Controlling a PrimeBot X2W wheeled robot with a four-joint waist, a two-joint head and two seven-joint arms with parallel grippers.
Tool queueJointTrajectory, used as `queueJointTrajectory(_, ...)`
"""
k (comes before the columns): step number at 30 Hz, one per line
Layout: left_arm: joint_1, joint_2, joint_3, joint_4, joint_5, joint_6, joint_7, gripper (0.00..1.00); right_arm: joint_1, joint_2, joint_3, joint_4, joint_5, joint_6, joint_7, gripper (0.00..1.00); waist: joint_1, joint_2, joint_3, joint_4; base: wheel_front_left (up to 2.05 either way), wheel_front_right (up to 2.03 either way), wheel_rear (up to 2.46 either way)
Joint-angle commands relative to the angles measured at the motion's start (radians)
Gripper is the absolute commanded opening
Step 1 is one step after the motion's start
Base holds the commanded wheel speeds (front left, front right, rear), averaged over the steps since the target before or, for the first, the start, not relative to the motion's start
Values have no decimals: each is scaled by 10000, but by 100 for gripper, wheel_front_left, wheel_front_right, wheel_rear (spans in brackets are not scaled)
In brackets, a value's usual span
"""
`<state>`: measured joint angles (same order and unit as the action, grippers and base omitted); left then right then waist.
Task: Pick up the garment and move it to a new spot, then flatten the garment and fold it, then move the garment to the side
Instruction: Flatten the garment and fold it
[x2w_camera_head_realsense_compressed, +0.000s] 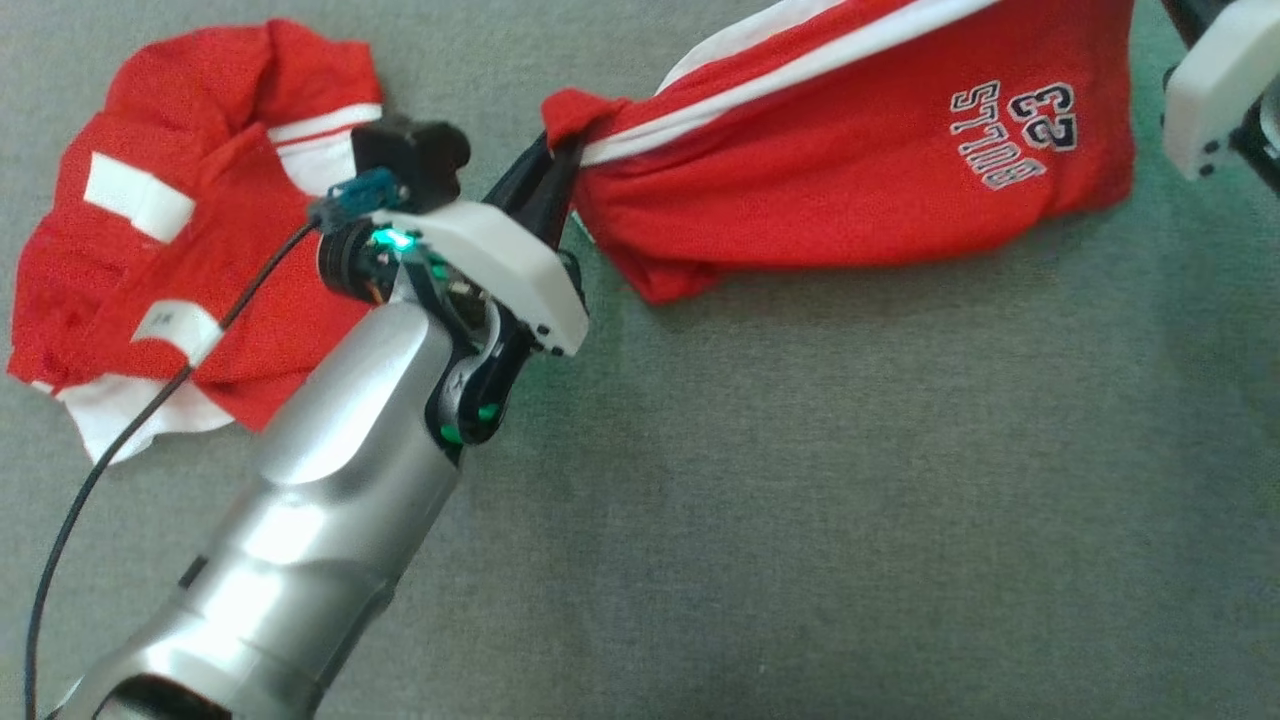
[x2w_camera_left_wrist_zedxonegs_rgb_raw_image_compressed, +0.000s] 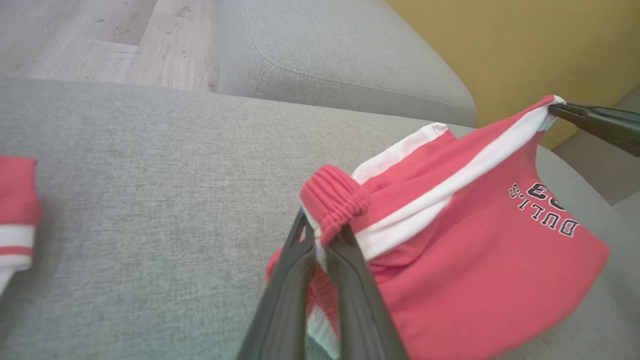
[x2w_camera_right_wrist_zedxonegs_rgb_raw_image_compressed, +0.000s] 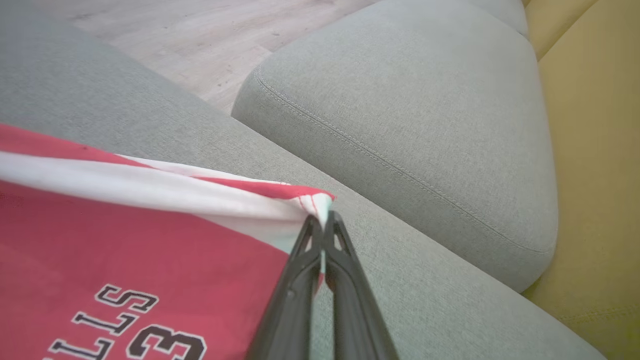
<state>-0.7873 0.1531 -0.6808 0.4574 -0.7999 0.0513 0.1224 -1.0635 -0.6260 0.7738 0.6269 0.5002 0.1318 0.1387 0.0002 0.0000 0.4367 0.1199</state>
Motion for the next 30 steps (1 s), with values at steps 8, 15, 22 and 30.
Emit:
queueJointTrajectory(8, -923, -148, 132, 577, 142, -311, -205, 0, -1083, 215, 779, 1182, 103, -11, -710, 0, -2, 0, 569, 392, 0, 0, 0)
queueJointTrajectory(15, -1171, -295, 55, 1018, 227, -319, -406, 100, -1617, 455, 1126, 2137, 431, -11, -1528, 100, -2, 0, 632, 414, 0, 0, 0)
queueJointTrajectory(22, -1113, -94, 459, 1060, 243, -186, -1385, 100, -1596, 822, 1059, 2931, 845, -11, -2586, 100, -2, 0, 102, 207, 0, 0, 0)
queueJointTrajectory(30, -372, 673, 1061, 515, 343, -108, -2983, 100, -855, 1389, 666, 3020, 1204, -11, -3781, 100, -2, 0, -1139, -259, 0, 0, 0)
